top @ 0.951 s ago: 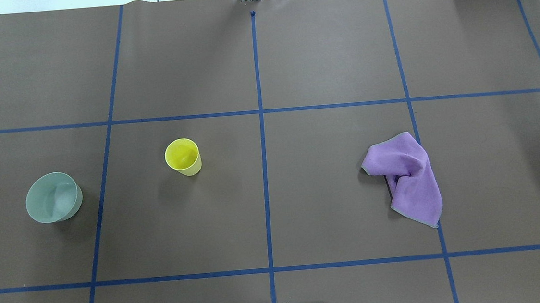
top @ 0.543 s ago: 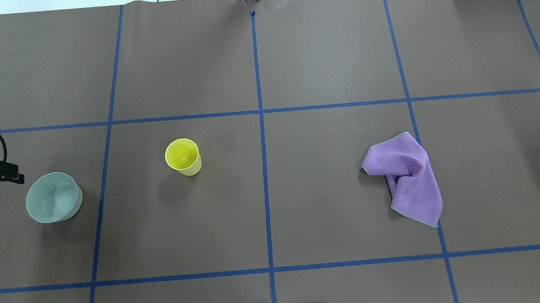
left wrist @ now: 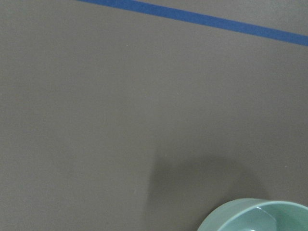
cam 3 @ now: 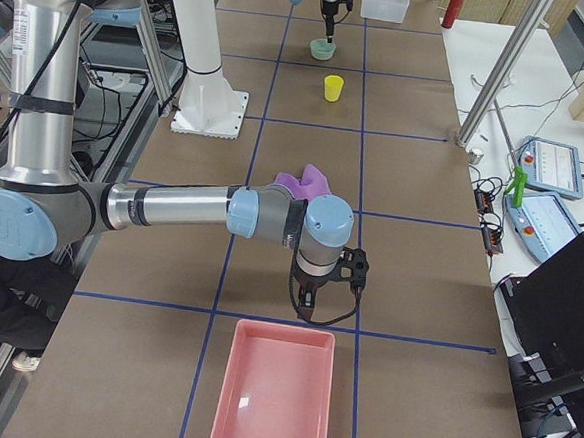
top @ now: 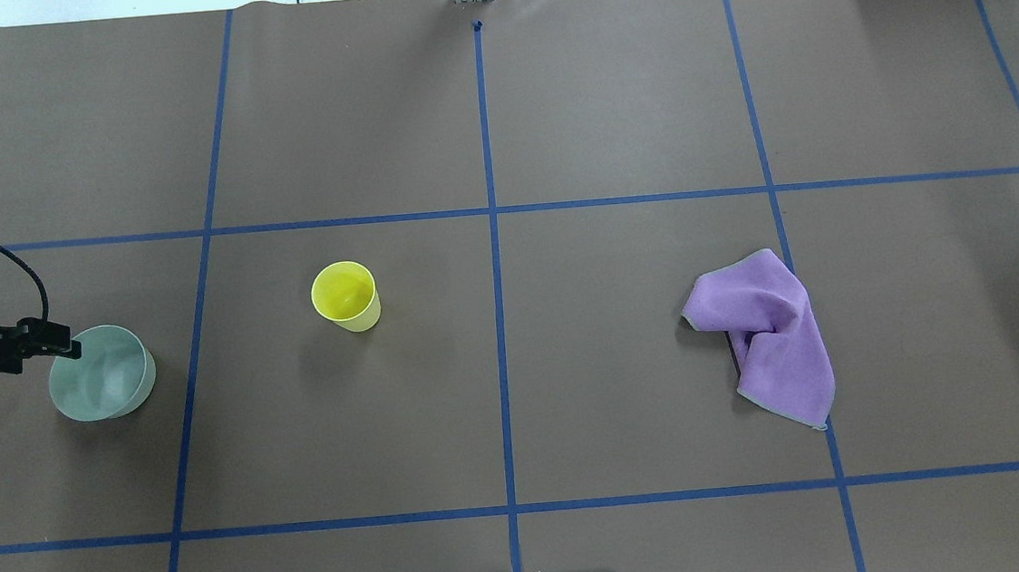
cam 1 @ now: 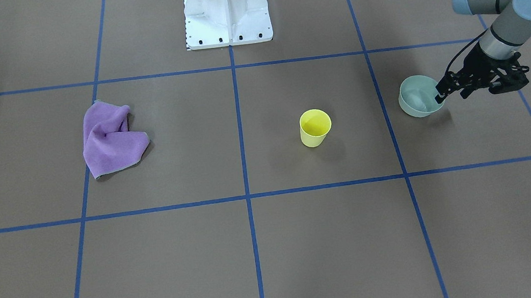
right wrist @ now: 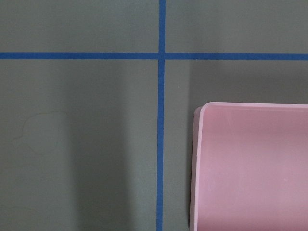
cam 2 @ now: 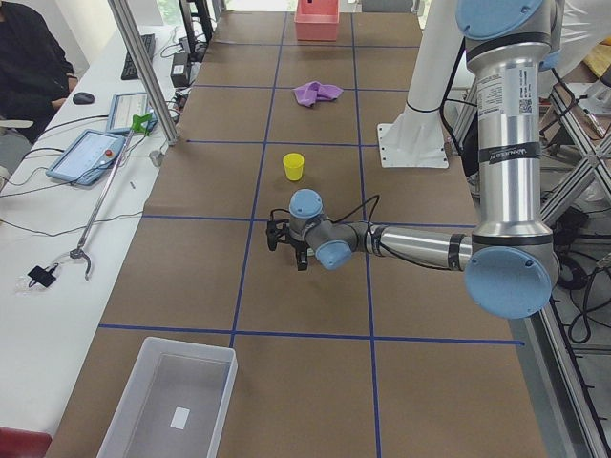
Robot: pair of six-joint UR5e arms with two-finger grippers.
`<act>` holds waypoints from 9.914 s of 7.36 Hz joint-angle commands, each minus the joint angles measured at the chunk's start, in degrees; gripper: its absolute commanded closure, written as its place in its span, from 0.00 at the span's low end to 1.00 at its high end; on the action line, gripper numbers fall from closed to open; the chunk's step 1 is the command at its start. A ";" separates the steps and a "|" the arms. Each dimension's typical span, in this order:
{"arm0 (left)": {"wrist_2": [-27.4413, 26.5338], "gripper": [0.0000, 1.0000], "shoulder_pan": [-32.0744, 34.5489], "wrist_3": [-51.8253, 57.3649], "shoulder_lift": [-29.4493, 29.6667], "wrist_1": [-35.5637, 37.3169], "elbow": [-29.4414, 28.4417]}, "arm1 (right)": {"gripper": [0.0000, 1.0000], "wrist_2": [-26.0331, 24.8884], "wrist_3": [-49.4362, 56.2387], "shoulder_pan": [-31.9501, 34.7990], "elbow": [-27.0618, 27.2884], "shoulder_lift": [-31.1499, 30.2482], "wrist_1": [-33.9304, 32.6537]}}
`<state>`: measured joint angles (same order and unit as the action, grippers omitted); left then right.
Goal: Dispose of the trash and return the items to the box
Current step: 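Reach the left gripper down to the pale green bowl and grasp its rim, then lift the green bowl with the left gripper and drop it into the clear bin, then pinch the purple cloth with the right gripper while the left reaches toward the cup, then lift the purple cloth with the right gripper while the left grasps the yellow cup, then carry the cloth into the pink bin while the left gripper carries the cup away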
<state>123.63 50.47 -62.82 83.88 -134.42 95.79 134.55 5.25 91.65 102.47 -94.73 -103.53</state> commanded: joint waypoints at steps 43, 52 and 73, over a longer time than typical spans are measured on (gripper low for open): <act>3.20 0.02 12.11 -12.41 23.25 26.23 4.67 | 0.00 -12.47 -60.35 -51.31 0.31 15.52 24.35; -2.84 0.03 -4.74 -22.58 29.06 31.59 10.29 | 1.00 -5.12 -60.44 -40.19 4.76 14.92 23.38; 11.02 1.00 17.78 5.32 30.12 50.79 7.23 | 1.00 -4.99 8.92 9.64 1.78 -4.59 7.07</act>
<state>133.80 62.34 -69.91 114.19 -89.89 103.36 131.44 4.63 95.87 105.34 -99.89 -91.54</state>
